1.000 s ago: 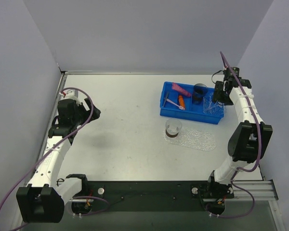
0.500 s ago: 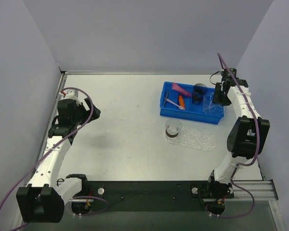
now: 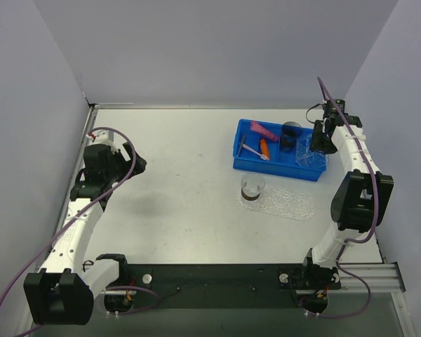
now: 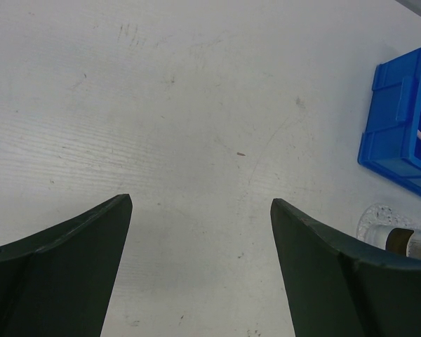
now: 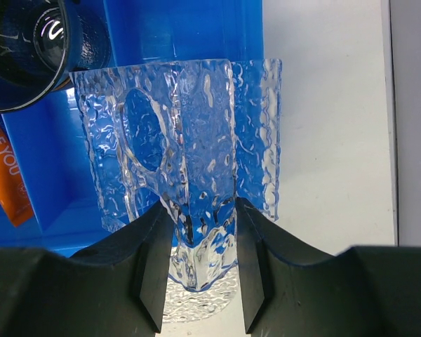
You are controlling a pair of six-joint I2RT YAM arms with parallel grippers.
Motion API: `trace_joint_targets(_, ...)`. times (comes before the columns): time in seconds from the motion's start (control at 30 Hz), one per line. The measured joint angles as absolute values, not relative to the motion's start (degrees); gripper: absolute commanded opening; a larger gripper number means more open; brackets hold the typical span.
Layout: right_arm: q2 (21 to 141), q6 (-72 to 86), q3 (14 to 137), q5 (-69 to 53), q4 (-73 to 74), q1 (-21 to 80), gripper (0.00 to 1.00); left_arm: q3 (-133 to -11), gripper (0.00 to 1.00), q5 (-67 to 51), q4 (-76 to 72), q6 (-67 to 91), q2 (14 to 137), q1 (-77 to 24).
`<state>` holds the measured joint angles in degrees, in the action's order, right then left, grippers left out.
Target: Prepare toiletry sets of a toothbrush and toothpaste on the tray
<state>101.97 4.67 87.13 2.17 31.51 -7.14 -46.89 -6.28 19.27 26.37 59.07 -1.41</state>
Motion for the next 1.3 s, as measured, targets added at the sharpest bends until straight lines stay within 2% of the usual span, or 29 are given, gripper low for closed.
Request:
trace_joint_targets(0.4, 96.84, 6.22, 87.13, 1.39, 31.92, -7.62, 0.0, -52.05, 0.84, -6.59, 19.0, 25.87, 60.34, -3.92)
trace_joint_targets(0.77, 93.08, 8.21, 87.13, -3.14, 31.94, -7.81, 0.0, -61.65, 0.84, -3.14, 15.22, 27.66, 70.5, -20.23)
trace_joint_targets(1.0, 88.23, 10.92, 86.17, -7.99, 31.0, -7.81, 0.0, -74.65, 0.8, 1.43, 11.51, 34.48, 83.26, -29.45)
trace_joint_targets(1.3, 79.22, 15.05, 78.24, -14.24, 27.99, -6.33, 0.0, -99.9, 0.79, 1.48, 9.26, 36.99, 105.49, -41.34)
